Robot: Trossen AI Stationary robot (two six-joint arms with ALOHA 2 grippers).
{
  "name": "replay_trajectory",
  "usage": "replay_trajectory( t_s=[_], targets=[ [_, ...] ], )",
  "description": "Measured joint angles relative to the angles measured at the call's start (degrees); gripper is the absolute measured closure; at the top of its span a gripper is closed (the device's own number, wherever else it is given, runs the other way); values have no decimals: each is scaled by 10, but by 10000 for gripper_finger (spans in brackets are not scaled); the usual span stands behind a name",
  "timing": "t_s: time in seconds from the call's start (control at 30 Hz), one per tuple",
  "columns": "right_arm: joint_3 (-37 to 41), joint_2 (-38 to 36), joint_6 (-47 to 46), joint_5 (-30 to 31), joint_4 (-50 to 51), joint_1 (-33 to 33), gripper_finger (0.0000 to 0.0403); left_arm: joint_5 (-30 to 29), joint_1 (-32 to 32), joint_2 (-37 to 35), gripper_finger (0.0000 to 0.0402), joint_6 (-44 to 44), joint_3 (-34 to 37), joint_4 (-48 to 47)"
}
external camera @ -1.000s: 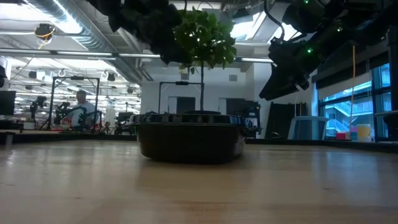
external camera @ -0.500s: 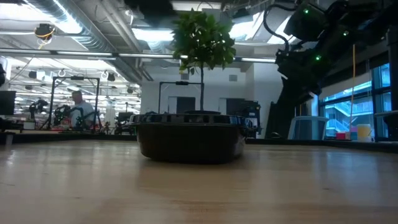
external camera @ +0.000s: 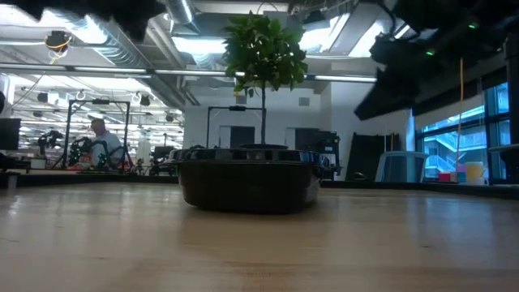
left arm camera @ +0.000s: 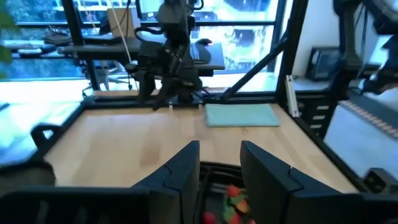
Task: Pick and placing Produce into tupperware
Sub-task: Return to Home Position
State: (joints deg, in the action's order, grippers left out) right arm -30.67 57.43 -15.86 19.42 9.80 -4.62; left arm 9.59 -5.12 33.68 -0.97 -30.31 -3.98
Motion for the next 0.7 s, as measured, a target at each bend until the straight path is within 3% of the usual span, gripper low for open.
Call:
replay_trajectory(
  t_s=[0.2,0.47,0.7],
  targets=[
    [95,-51,-47,-37,-33,48,212,-12,18,-103,292,40,94,10],
    [217,-104,-28,-36,-259,67,212,-43,22,-198,292,70,206,64],
    [266,-134,9,-36,-356,67,212,-43,22,-241,292,69,252,77]
  ],
)
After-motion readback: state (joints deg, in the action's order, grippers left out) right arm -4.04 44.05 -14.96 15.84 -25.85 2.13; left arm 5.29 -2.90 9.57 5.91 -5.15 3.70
